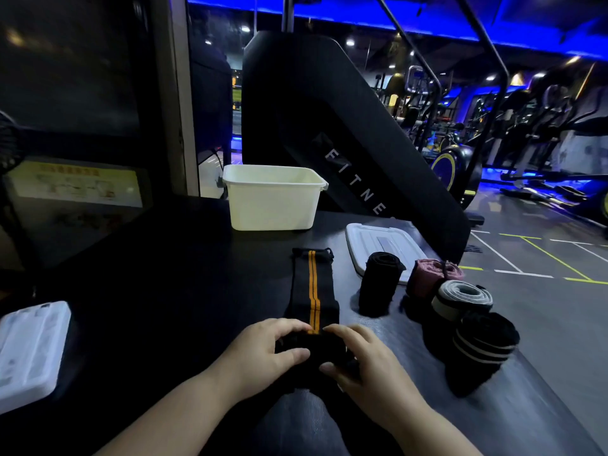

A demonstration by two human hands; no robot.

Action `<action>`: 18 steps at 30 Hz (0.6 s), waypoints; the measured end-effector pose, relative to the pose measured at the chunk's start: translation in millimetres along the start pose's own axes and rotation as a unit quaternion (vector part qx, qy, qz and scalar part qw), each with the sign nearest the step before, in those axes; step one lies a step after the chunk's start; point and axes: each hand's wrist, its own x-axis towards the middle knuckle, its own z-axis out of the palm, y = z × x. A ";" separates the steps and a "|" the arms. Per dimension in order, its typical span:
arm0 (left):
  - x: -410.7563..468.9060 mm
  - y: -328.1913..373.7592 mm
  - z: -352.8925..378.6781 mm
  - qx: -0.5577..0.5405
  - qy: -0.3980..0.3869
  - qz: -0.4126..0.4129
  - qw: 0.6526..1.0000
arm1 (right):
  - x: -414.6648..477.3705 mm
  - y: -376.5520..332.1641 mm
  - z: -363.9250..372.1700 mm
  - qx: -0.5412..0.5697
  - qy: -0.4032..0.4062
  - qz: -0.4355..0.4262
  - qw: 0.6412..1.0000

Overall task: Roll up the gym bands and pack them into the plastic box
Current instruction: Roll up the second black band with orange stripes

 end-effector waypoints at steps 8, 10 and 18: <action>-0.9 6.0 0.5 -0.056 -0.015 0.003 0.998 | 2.5 2.5 -1.6 0.002 -0.015 0.031 0.999; -2.4 7.0 -0.1 -0.059 -0.016 0.001 0.998 | 2.4 2.6 -2.0 -0.002 -0.020 0.040 0.999; -10.7 3.4 2.1 0.046 0.001 0.045 0.998 | 3.1 1.0 -4.4 0.003 -0.032 0.060 0.998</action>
